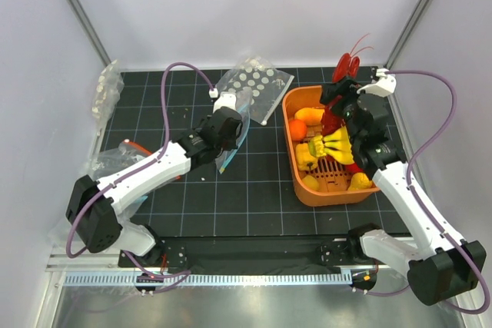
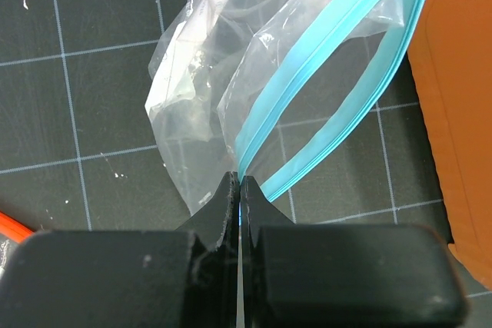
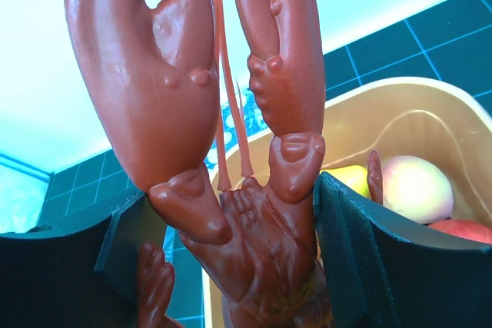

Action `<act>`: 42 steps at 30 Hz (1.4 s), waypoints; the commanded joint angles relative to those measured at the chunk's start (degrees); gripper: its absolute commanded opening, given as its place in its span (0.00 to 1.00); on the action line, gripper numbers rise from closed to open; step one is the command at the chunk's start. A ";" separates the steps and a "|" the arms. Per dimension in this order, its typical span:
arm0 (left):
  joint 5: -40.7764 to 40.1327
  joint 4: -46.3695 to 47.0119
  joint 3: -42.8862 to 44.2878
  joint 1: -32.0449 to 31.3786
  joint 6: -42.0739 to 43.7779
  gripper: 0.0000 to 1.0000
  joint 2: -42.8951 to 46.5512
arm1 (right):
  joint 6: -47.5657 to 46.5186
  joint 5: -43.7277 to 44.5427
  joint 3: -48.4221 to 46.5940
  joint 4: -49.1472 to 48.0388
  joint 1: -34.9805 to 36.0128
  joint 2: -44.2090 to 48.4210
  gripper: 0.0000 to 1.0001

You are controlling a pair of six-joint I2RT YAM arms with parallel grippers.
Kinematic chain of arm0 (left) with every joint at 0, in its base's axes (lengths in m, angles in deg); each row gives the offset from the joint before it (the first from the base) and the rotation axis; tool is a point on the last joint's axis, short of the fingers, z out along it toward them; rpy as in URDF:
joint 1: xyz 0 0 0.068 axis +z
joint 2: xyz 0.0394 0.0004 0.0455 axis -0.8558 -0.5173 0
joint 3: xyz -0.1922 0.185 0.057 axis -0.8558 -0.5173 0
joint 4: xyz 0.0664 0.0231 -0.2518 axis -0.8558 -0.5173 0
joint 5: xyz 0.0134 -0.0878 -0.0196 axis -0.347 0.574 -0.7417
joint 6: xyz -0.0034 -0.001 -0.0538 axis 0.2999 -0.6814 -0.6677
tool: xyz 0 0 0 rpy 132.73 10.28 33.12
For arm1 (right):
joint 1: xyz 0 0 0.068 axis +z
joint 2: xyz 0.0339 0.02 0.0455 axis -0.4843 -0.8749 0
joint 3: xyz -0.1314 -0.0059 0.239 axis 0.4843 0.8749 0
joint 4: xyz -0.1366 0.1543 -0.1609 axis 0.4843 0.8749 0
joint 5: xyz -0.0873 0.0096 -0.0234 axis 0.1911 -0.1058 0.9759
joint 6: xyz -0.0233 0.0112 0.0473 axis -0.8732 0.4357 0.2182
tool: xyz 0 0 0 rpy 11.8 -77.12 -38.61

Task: Place the food in the zip-top bag and seal the zipper
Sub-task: Pick up the fake lobster from the bin.

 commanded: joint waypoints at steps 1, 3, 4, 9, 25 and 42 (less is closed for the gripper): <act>0.44 0.46 2.59 -0.26 0.58 0.00 -0.01 | -0.67 -2.87 -0.54 -4.73 0.03 1.18 0.23; 0.44 0.46 2.59 -0.17 0.58 0.00 0.08 | -0.76 -4.98 -1.15 -3.86 0.03 0.39 0.33; 0.44 0.46 2.59 -0.17 0.58 0.00 0.08 | -0.58 -5.25 -1.76 -2.11 0.03 -0.84 0.31; 0.44 0.46 2.59 -0.17 0.58 0.00 -0.09 | 1.35 -1.57 -6.85 5.37 0.03 -5.68 0.16; 0.62 0.11 2.50 -0.17 0.58 0.00 0.52 | 59.42 -48.31 10.45 -79.22 -20.35 -26.28 0.22; 9.13 -3.31 5.57 -0.17 -1.62 0.00 0.61 | 33.71 -58.34 5.78 -54.58 -19.31 -8.34 0.11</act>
